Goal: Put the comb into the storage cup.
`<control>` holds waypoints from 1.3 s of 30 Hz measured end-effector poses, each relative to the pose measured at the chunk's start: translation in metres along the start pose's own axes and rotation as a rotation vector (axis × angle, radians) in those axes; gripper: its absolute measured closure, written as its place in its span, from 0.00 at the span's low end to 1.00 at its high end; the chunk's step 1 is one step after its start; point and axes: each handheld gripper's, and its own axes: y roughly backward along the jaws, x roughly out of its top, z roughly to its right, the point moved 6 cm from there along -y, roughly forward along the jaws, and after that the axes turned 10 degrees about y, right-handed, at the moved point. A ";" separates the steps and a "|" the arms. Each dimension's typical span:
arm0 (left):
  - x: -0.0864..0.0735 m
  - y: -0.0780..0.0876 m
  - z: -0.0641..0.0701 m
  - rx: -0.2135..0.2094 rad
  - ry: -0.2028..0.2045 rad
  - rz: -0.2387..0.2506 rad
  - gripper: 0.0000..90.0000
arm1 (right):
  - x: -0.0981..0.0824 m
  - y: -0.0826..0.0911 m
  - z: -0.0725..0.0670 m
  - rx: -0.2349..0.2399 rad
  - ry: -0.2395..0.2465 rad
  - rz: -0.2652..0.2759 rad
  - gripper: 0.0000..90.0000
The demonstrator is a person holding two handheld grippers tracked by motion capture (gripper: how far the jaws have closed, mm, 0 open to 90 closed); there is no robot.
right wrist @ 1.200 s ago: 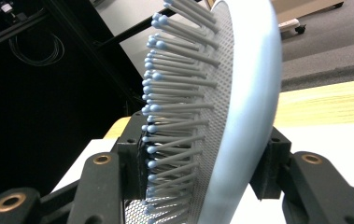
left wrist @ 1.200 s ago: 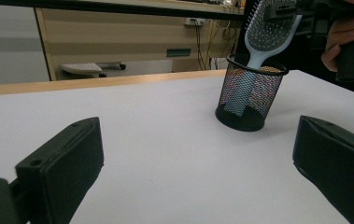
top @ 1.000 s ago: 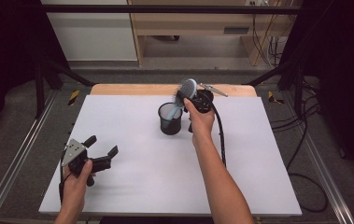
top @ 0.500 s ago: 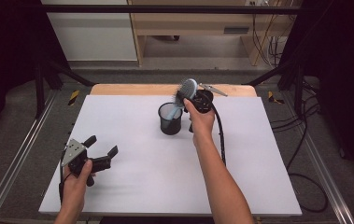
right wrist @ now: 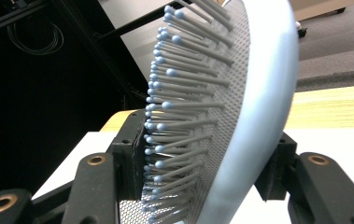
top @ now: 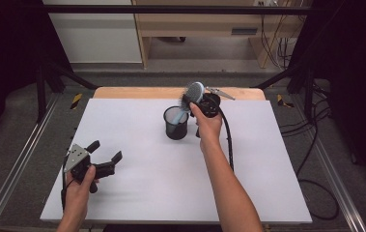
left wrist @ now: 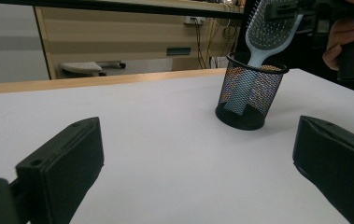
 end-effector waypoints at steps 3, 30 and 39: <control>0.000 0.000 0.000 0.000 0.001 0.001 0.02 | 0.000 0.000 0.000 0.000 0.002 -0.002 0.51; 0.000 0.000 0.000 -0.003 0.000 0.000 0.02 | 0.000 0.002 0.001 0.004 -0.002 -0.020 0.40; 0.000 0.000 0.000 -0.005 0.000 0.001 0.02 | 0.000 0.003 0.001 0.000 0.020 -0.029 0.14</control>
